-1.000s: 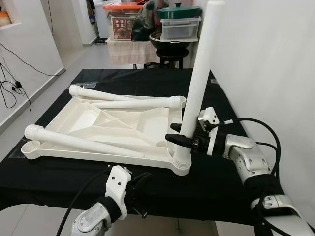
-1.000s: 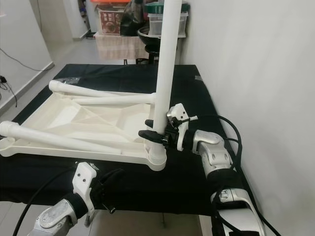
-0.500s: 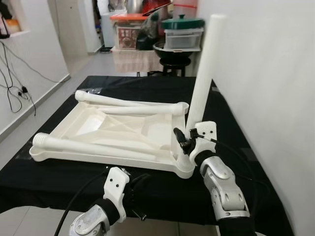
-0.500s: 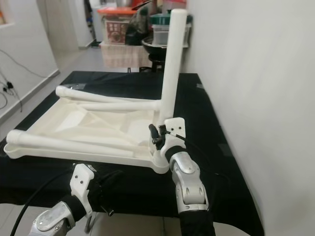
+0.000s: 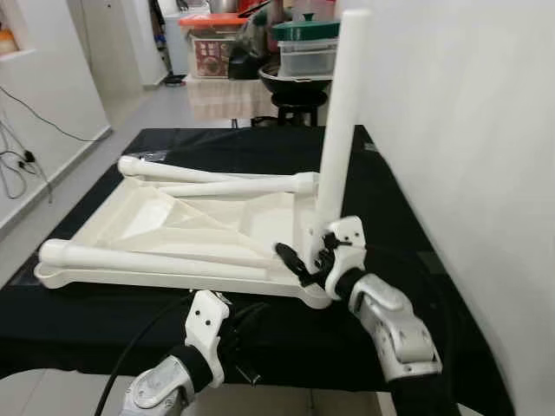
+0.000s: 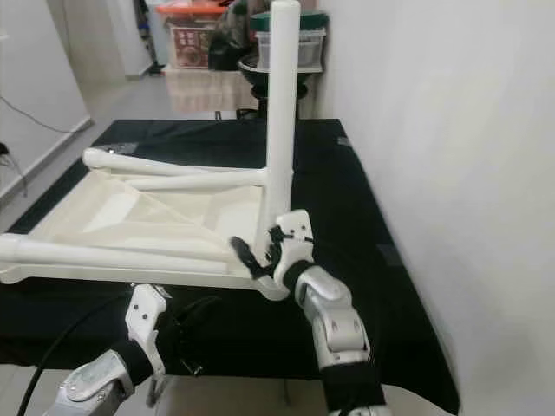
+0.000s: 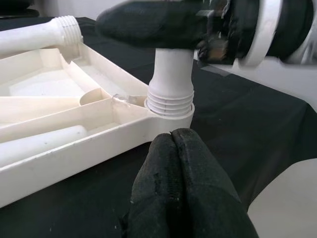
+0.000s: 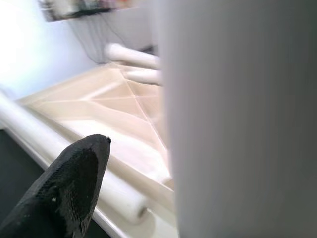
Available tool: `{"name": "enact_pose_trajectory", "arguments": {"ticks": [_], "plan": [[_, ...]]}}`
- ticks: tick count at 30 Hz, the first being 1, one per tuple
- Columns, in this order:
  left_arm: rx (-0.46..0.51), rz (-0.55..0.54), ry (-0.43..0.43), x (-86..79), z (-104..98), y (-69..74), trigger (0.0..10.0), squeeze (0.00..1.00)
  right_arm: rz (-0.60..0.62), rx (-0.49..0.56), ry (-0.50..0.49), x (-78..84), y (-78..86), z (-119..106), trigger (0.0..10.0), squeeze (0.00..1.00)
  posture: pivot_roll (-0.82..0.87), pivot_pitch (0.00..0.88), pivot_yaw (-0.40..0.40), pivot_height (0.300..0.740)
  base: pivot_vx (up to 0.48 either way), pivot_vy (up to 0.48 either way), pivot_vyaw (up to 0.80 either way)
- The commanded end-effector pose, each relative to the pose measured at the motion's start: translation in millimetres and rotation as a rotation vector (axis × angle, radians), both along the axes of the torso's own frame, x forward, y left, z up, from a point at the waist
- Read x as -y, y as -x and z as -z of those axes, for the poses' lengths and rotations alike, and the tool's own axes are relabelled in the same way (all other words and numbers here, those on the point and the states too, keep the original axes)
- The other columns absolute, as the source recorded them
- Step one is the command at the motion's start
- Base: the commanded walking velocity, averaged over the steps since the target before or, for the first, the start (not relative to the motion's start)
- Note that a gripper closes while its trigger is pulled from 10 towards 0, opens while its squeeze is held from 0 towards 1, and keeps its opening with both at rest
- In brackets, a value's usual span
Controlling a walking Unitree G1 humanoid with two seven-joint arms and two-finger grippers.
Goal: Building children table
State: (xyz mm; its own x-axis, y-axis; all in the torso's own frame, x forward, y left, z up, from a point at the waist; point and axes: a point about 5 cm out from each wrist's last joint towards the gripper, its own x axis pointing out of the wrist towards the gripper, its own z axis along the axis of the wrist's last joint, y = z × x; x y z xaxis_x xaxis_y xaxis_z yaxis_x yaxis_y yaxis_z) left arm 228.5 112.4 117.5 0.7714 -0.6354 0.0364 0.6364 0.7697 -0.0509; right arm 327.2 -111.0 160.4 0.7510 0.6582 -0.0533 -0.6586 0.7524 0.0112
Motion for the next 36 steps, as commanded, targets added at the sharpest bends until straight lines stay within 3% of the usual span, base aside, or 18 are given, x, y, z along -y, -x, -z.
{"name": "enact_pose_trajectory", "arguments": {"ticks": [1, 4, 5, 13, 14, 16, 17, 25, 34, 35, 36], "plan": [[-0.019, -0.01, -0.014, -1.7, 3.8, -0.4, 10.0, 0.0, -0.103, 0.023, -0.013, -11.6, 1.4, -5.3, 10.0, 1.0, 0.04, 0.0, -0.012, 0.74, 0.0, 0.0, 0.0], [-0.02, -0.013, -0.024, -1.6, 3.9, -1.5, 10.0, 0.0, -0.257, 0.054, 0.065, -4.7, -1.9, -11.4, 10.0, 1.0, 0.05, 0.0, -0.014, 0.74, 0.0, 0.0, 0.0], [-0.021, -0.01, -0.028, -1.2, 4.2, -1.8, 10.0, 0.0, -0.31, 0.057, 0.087, -1.8, -3.9, -14.0, 10.0, 0.03, 0.05, 0.0, -0.018, 0.74, 0.0, 0.0, 0.0], [-0.015, 0.027, -0.066, 2.8, 6.1, -1.1, 10.0, 0.0, -0.462, 0.029, 0.084, 6.8, -12.3, -20.1, 10.0, 0.0, 0.06, 0.0, -0.025, 0.74, 0.0, 0.0, 0.0], [-0.014, 0.028, -0.069, 3.6, 6.2, -1.2, 10.0, 0.0, -0.494, 0.009, 0.072, 11.6, -16.2, -19.0, 0.6, 0.0, 0.07, 0.0, -0.027, 0.74, 0.0, 0.0, 0.0], [-0.013, 0.027, -0.066, 3.7, 6.1, -1.2, 10.0, 0.0, -0.499, 0.002, 0.067, 14.0, -18.4, -18.3, 0.6, 0.0, 0.07, 0.0, -0.027, 0.74, 0.0, 0.0, 0.0], [-0.012, 0.026, -0.065, 3.9, 6.1, -1.3, 10.0, 0.0, -0.499, -0.001, 0.069, 16.5, -20.4, -17.6, 0.0, 0.0, 0.07, 0.0, -0.028, 0.74, 0.0, 0.0, 0.0], [-0.01, 0.025, -0.054, 3.4, 5.0, -0.7, 10.0, 0.0, -0.419, -0.008, 0.076, 29.7, -24.5, -12.0, 0.0, 0.0, 0.06, 0.0, -0.02, 0.74, 0.0, 0.0, 0.0], [-0.007, 0.028, -0.039, 2.1, 2.7, 1.3, 10.0, 0.0, -0.255, -0.078, 0.129, 44.5, -8.6, 17.4, 0.0, 0.0, 0.06, 0.0, -0.023, 0.74, 0.0, 0.0, 0.0], [-0.005, 0.027, -0.039, 1.5, 2.1, 1.9, 10.0, 0.0, -0.038, -0.132, 0.13, 41.5, -11.0, 29.9, 0.0, 0.0, 0.06, 0.0, -0.023, 0.74, 0.0, 0.0, 0.0], [-0.002, 0.026, -0.038, 0.5, 1.3, 2.3, 10.0, 0.0, 0.208, -0.212, 0.034, 30.0, -6.8, 40.8, 0.0, 0.0, 0.05, 0.0, -0.019, 0.74, 0.0, 0.0, 0.0]]}}
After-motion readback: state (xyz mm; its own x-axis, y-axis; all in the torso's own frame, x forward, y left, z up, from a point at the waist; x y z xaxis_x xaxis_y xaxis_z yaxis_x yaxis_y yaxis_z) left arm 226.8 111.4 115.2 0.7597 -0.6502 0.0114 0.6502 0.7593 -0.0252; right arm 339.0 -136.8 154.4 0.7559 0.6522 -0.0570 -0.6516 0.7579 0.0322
